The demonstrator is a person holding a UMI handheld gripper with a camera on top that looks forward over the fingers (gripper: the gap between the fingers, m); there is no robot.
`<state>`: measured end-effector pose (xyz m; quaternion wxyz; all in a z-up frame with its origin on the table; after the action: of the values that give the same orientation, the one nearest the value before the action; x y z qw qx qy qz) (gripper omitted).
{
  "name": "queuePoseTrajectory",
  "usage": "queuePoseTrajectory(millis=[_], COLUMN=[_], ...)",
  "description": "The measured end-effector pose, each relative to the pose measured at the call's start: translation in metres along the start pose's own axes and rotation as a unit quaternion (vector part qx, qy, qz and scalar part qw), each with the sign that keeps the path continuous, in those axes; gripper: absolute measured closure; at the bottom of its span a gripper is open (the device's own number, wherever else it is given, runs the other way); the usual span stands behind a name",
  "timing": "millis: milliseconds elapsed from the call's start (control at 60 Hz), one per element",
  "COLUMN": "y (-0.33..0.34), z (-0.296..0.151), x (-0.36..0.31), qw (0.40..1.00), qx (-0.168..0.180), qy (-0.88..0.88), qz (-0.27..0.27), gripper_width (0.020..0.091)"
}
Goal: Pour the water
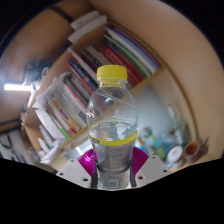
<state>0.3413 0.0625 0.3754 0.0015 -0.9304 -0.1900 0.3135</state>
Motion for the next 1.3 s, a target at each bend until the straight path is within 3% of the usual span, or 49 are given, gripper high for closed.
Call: queuePoseTrajectory(millis=[67,133,217,250,367,517,567,600,917,1067,1133,1150,1183,1300], y=[0.012,0.021,0.034,0.039,0.052,0.06,0.065,0.063,0.065,0.068,0.076,0.078,0.082,0.098], z=[-0.026,-0.02,0.012,0.027,0.095,0.131,0.145,0.143,0.149,0.147,0.145,0.145,0.146,0.153], x=[0.04,0.092,0.173,0.193,0.251,0.289,0.303,0.299,0.299,0.293,0.287,0.286,0.287,0.28], qw=[0.996,0.986,0.952,0.938,0.938,0.932,0.925,0.928,0.93,0.931,0.933,0.932,0.931,0.924], qx=[0.027,0.024,-0.015,-0.038,-0.104,-0.115,-0.135,-0.12,-0.109,-0.139,-0.144,-0.147,-0.154,-0.183], qy=[0.066,0.119,0.22,0.262,0.242,0.25,0.25,0.255,0.268,0.253,0.247,0.246,0.242,0.237], qz=[0.053,0.113,0.211,0.224,0.225,0.237,0.251,0.244,0.229,0.222,0.219,0.221,0.227,0.237], gripper_width=[0.0644,0.0636,0.0624,0.0625,0.0609,0.0591,0.0582,0.0576,0.0565,0.0467,0.0342,0.0283,0.0244,0.0263])
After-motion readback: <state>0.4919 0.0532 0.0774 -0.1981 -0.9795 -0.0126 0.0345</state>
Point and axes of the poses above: the point between the fingertips, and its own axes, seen from behind it with the camera up: x to the right, z down, y backward, against the way the camera looks, the point moved 8 cm from there along y, backward, against the way the camera looks, and after that the axes turned 10 degrees about -z, right-handed, at the moved point
